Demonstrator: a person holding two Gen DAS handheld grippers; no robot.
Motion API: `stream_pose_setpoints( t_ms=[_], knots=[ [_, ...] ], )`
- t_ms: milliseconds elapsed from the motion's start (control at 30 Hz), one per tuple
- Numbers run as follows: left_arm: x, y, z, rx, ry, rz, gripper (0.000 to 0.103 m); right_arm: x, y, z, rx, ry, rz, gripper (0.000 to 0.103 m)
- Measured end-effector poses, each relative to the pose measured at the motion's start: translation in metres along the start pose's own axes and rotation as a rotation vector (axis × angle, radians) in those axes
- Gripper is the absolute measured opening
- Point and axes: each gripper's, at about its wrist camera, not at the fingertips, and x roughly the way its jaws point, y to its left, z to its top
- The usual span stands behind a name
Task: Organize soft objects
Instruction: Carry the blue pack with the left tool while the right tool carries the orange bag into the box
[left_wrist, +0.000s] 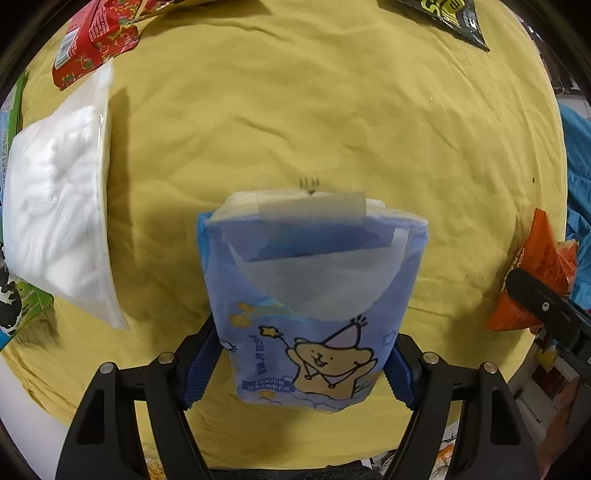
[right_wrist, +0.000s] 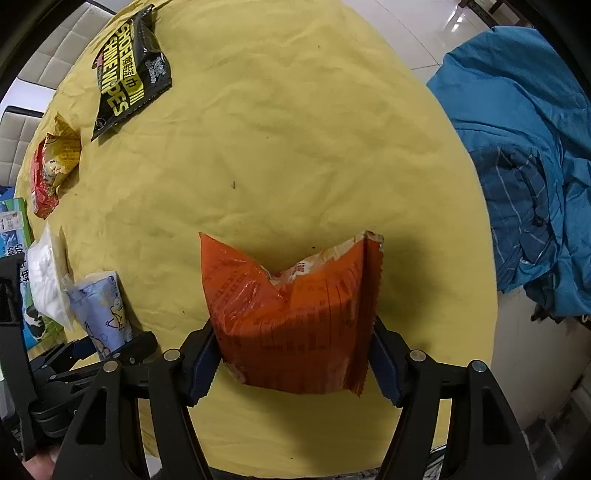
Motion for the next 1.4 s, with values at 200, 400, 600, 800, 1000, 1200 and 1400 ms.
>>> stream_pose_setpoints(
  t_ms=[200, 400, 600, 800, 1000, 1200, 1400],
  knots=[
    [-0.010, 0.000, 0.014, 0.001, -0.034, 0.026, 0.062, 0.002, -0.001, 0.002, 0.020, -0.002, 0.003, 0.073],
    [-0.033, -0.017, 0.009, 0.021, -0.088, 0.036, 0.044, -0.001, 0.011, -0.004, -0.007, -0.020, -0.045, 0.061],
    [-0.057, -0.025, -0.001, 0.059, -0.149, 0.046, 0.042, -0.010, 0.027, -0.012, -0.044, -0.035, -0.076, 0.059],
    [-0.089, -0.030, -0.007, 0.077, -0.212, 0.039, 0.042, -0.027, 0.044, -0.025, -0.071, -0.070, -0.057, 0.059],
    [-0.128, -0.010, -0.025, 0.061, -0.281, -0.004, 0.042, -0.053, 0.070, -0.045, -0.115, -0.110, -0.023, 0.059],
    [-0.173, 0.016, -0.049, 0.028, -0.360, -0.059, 0.042, -0.080, 0.108, -0.065, -0.173, -0.151, 0.012, 0.059],
    [-0.189, 0.053, -0.066, -0.014, -0.443, -0.126, 0.042, -0.111, 0.154, -0.079, -0.239, -0.197, 0.044, 0.059]
  ],
)
